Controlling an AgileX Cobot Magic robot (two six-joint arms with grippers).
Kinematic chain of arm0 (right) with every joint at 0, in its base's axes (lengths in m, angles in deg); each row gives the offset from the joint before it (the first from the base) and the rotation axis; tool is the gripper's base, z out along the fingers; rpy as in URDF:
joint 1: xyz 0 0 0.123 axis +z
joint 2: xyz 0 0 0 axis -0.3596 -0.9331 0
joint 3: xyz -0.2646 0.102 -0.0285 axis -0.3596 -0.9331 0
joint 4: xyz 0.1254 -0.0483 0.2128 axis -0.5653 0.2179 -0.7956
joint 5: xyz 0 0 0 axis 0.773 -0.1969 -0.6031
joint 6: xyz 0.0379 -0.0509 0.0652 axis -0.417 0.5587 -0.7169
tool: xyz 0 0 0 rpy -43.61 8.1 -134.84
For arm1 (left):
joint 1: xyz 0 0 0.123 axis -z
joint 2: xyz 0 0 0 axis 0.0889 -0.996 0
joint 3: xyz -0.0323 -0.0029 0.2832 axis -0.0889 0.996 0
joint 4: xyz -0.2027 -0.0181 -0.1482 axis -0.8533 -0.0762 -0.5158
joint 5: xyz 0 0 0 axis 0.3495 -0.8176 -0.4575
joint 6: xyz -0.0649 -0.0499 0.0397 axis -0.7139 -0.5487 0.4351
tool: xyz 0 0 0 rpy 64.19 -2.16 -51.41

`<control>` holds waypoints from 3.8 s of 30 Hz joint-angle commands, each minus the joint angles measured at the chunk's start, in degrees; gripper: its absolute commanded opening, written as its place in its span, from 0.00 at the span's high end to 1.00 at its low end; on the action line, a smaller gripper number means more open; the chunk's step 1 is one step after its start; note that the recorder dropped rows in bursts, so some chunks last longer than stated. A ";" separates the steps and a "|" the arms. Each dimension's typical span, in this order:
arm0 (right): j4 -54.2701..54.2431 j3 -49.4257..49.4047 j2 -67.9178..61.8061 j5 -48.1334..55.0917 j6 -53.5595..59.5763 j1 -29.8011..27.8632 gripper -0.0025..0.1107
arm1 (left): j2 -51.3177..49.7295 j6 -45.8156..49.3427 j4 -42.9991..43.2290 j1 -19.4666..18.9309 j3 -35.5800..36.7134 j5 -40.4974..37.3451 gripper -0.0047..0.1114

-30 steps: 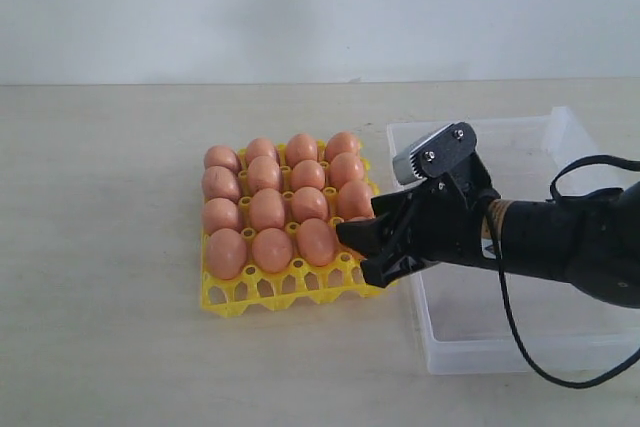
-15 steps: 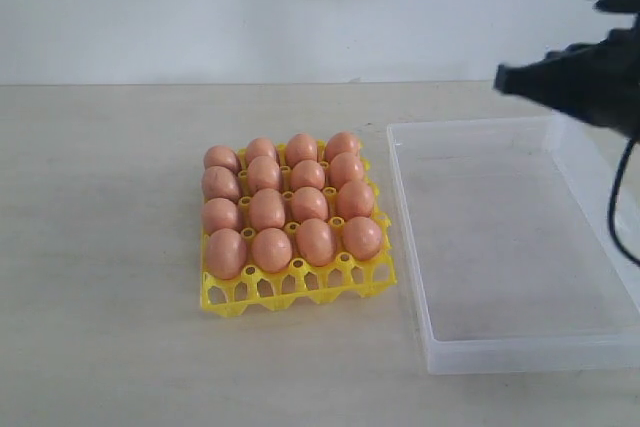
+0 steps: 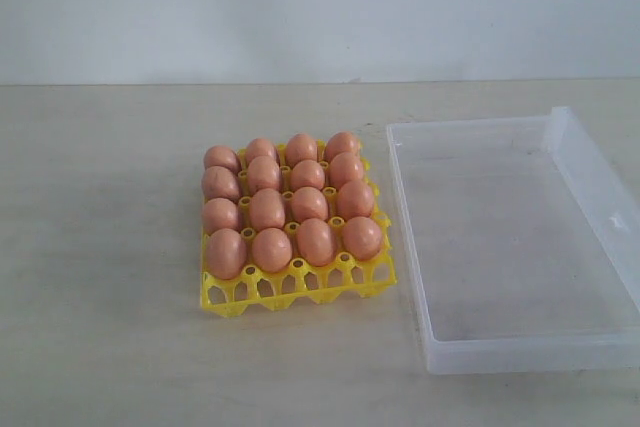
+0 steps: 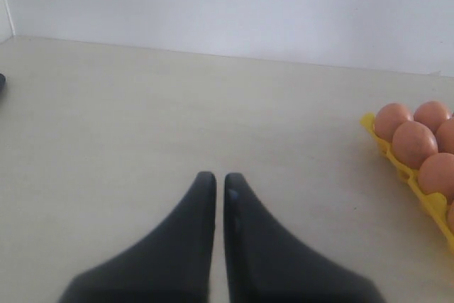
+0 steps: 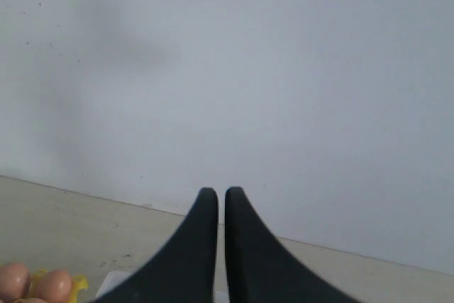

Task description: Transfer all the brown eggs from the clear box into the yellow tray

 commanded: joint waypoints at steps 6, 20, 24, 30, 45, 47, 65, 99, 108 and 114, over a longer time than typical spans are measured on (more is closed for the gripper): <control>-0.32 -5.11 8.15 2.42 0.59 -0.32 0.98 | 0.18 0.23 -0.03 -0.05 0.21 -0.01 0.92; -12.31 -5.54 25.19 30.93 -0.41 -0.32 0.98 | 0.18 0.23 -0.03 -0.05 0.21 -0.01 0.92; -6.66 -5.54 25.08 42.37 -5.09 -0.32 0.98 | 0.18 0.23 -0.03 -0.05 0.21 -0.01 0.92; 0.77 -5.54 25.08 49.49 -12.76 -0.21 0.98 | 0.18 0.23 -0.03 -0.05 0.21 -0.01 0.92; 24.56 -34.20 45.69 12.46 -39.99 -12.13 0.98 | 0.18 0.23 -0.03 -0.14 0.21 -0.01 0.92; 27.18 -34.20 45.69 24.49 -44.90 -14.02 0.98 | 0.18 0.23 -0.03 -0.14 0.21 0.31 0.92; 28.42 -34.20 45.69 27.50 -46.54 -14.02 0.98 | 0.18 0.23 -0.03 -0.14 0.21 0.84 0.92; 28.43 -34.20 45.69 27.50 -46.75 -14.02 0.98 | 0.18 1.31 -0.21 -0.26 0.21 -2.46 0.92; 28.43 -34.20 45.69 27.50 -46.75 -14.02 0.98 | 0.18 1.31 -0.21 -0.26 0.21 -2.46 0.92; 28.43 -34.20 45.69 27.50 -46.75 -14.02 0.98 | 0.18 1.31 -0.21 -0.26 0.21 -2.46 0.92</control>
